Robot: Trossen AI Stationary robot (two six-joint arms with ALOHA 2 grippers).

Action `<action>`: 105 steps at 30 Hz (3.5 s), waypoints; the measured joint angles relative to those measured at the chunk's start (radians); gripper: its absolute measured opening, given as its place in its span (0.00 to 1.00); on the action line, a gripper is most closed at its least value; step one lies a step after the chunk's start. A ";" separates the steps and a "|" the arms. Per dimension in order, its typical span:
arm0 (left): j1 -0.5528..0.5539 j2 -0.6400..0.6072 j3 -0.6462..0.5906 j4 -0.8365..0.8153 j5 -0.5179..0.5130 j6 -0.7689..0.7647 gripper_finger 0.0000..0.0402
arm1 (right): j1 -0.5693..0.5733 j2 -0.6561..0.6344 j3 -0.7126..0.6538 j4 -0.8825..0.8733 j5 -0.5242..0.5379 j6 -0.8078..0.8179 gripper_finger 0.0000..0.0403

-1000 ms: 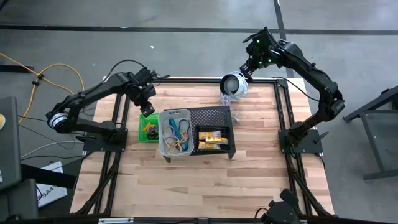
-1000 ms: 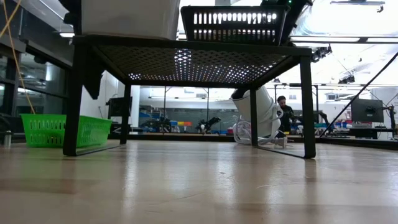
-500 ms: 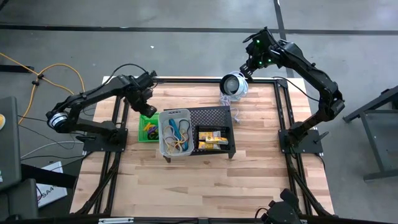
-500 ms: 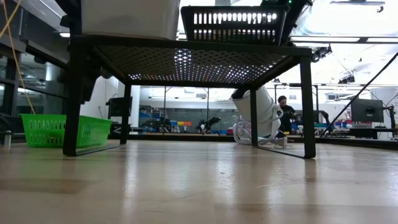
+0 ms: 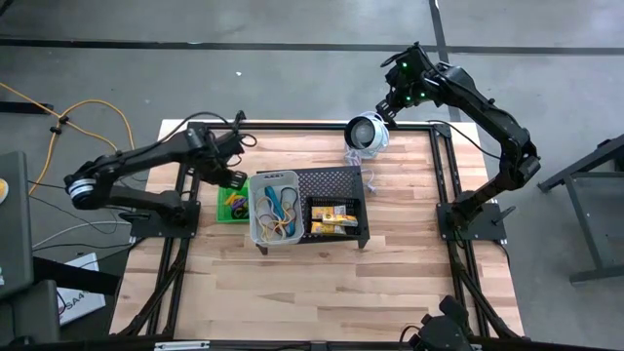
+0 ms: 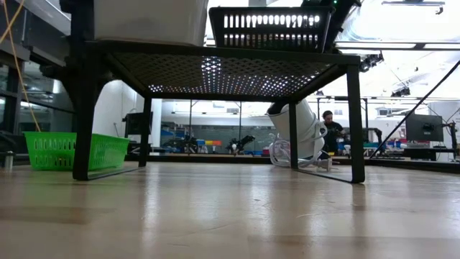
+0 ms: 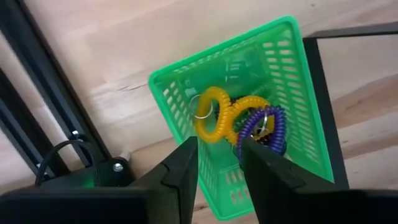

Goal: Pick & Place Office Desk Supplies
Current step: Put the green bin with the spring keychain on the shelf

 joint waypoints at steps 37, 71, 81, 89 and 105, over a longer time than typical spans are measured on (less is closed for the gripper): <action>-0.100 -0.008 -0.281 0.171 0.010 -0.454 0.29 | 0.000 0.000 0.000 0.003 0.000 0.000 0.16; -0.080 -0.041 -0.319 0.234 -0.006 -0.444 0.01 | 0.000 0.000 0.000 0.069 0.000 0.000 0.16; 0.071 -0.214 -0.282 0.236 -0.035 -0.232 0.01 | 0.000 0.000 0.000 0.112 0.000 0.000 0.16; 0.198 -0.158 -0.120 0.181 -0.031 0.042 0.00 | 0.000 0.000 0.000 0.113 0.000 0.000 0.16; 0.335 0.105 0.262 0.136 0.030 0.642 0.00 | 0.000 0.000 0.000 0.122 0.000 0.000 0.16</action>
